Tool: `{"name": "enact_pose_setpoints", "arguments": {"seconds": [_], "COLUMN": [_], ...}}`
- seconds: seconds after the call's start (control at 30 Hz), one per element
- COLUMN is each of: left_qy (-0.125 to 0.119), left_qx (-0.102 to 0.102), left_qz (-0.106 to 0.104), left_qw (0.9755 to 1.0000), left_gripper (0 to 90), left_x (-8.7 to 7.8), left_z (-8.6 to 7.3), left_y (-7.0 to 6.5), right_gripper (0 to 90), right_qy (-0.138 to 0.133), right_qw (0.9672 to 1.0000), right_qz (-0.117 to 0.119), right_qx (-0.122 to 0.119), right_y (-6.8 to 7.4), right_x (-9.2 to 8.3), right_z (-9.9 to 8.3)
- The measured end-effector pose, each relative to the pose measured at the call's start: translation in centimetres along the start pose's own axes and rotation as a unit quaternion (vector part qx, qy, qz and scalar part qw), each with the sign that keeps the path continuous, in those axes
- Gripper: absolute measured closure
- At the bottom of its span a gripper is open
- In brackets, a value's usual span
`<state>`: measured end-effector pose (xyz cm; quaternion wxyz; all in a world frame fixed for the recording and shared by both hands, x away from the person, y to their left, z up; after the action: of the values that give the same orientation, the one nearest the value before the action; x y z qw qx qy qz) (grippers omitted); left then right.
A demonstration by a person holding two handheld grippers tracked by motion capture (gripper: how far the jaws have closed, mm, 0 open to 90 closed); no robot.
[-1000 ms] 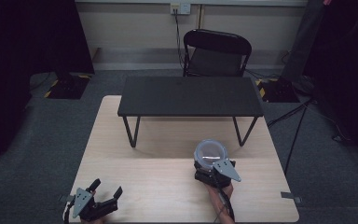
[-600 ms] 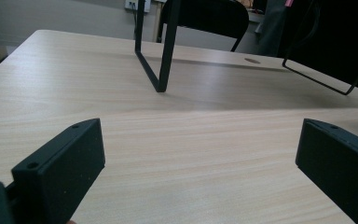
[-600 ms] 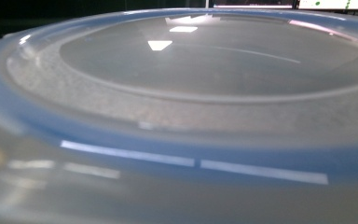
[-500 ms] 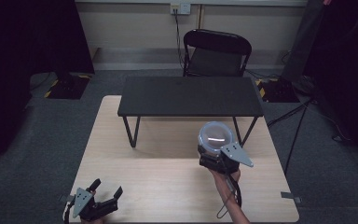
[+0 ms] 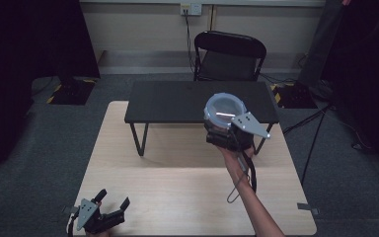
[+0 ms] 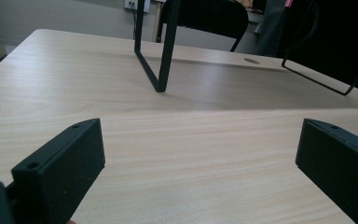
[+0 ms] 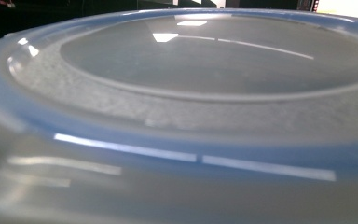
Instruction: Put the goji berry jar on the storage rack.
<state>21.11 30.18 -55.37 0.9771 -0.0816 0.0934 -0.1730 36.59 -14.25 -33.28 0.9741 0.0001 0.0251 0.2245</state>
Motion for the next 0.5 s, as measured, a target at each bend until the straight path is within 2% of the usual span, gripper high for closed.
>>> {"name": "enact_pose_setpoints", "arguments": {"seconds": [0.03, 0.1, 0.13, 0.2, 0.33, 0.4, 0.43, 0.47, 0.5], "left_qy": [0.000, 0.000, 0.000, -0.001, -0.002, -0.002, -0.002, -0.002, -0.002], "left_qx": [-0.002, -0.002, -0.002, -0.004, -0.008, -0.008, -0.007, -0.007, -0.007], "left_qz": [0.000, 0.001, 0.001, 0.001, 0.001, 0.001, 0.001, 0.001, 0.001], "left_qw": [1.0000, 1.0000, 1.0000, 1.0000, 1.0000, 1.0000, 1.0000, 1.0000, 1.0000], "left_gripper": [0.4, 0.4, 0.4, 0.4, 0.4, 0.4, 0.4, 0.4, 0.4], "left_x": [0.0, 0.0, 0.0, 0.0, 0.0, 0.0, -0.1, 0.0, 0.0], "left_z": [0.0, 0.0, 0.0, 0.0, 0.0, 0.0, 0.0, 0.0, 0.0], "left_y": [0.0, 0.0, 0.0, 0.1, 0.1, 0.1, 0.1, 0.2, 0.2], "right_gripper": [2.6, 2.6, 2.6, 2.6, 2.6, 2.6, 2.6, 2.6, 2.6], "right_qy": [0.000, -0.002, -0.002, 0.001, 0.008, 0.012, 0.015, 0.023, 0.023], "right_qw": [1.0000, 1.0000, 1.0000, 1.0000, 0.9999, 0.9999, 0.9998, 0.9994, 0.9994], "right_qz": [0.001, 0.001, 0.001, 0.000, -0.004, -0.006, -0.010, -0.012, -0.012], "right_qx": [0.002, 0.003, 0.003, 0.002, 0.013, 0.007, 0.005, 0.024, 0.024], "right_y": [0.0, 0.1, 0.1, 0.4, 0.7, 0.6, 0.8, 1.0, 1.0], "right_x": [1.0, 2.1, 2.1, 3.8, 6.1, 6.7, 7.8, 8.2, 8.2], "right_z": [1.1, 1.9, 1.9, 2.8, 3.3, 3.3, 3.3, 3.3, 3.3]}}
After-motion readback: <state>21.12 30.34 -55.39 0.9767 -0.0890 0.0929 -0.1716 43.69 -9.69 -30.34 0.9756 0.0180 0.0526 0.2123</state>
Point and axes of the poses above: each handheld gripper's, and its own axes: x roughly forward along the jaws, z roughly out of its top, y roughly to its left, the point moved 9 cm from there along x, roughly forward along the jaws, and after that the axes turned 1 degree about -y, right-handed, at the moved point
